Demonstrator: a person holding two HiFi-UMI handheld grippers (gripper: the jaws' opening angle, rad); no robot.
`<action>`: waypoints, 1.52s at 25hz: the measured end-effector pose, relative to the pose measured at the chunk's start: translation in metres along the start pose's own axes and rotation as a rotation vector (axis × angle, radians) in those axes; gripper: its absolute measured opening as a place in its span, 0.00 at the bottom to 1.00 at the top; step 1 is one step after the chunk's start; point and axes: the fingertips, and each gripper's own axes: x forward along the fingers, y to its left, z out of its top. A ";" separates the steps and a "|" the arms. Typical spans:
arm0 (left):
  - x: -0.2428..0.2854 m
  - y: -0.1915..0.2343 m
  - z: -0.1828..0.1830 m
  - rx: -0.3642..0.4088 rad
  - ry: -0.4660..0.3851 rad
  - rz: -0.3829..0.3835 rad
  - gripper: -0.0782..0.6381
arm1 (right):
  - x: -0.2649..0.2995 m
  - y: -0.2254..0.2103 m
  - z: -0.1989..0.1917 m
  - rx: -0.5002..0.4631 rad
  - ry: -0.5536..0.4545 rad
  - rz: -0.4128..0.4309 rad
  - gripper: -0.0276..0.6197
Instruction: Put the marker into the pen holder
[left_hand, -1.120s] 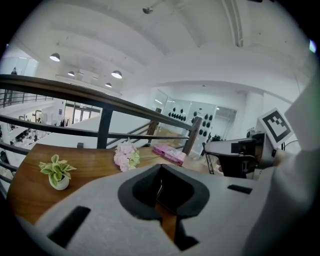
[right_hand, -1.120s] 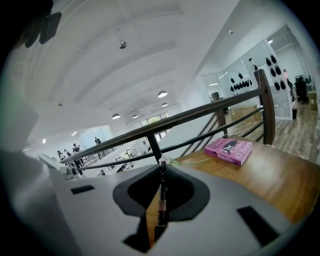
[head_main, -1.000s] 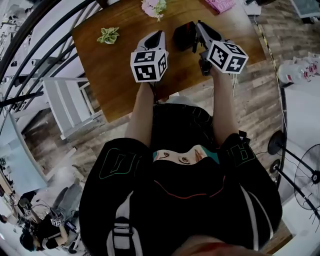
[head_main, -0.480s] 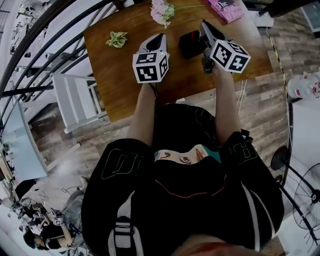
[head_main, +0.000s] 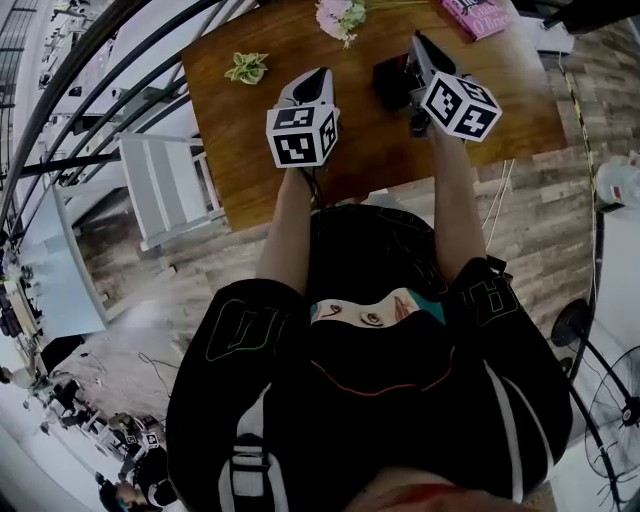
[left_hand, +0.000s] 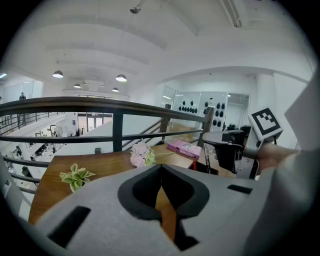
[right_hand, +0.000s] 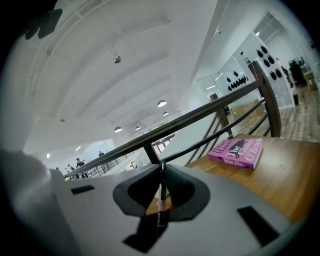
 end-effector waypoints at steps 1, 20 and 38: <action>-0.002 0.002 -0.004 -0.003 0.010 0.006 0.12 | 0.001 0.000 -0.005 0.003 0.006 -0.002 0.11; -0.011 -0.020 -0.042 0.008 0.072 -0.015 0.12 | -0.019 -0.009 -0.071 -0.006 0.198 -0.006 0.18; -0.020 -0.052 -0.041 -0.016 0.043 -0.086 0.12 | -0.080 -0.022 -0.060 0.090 0.031 -0.047 0.05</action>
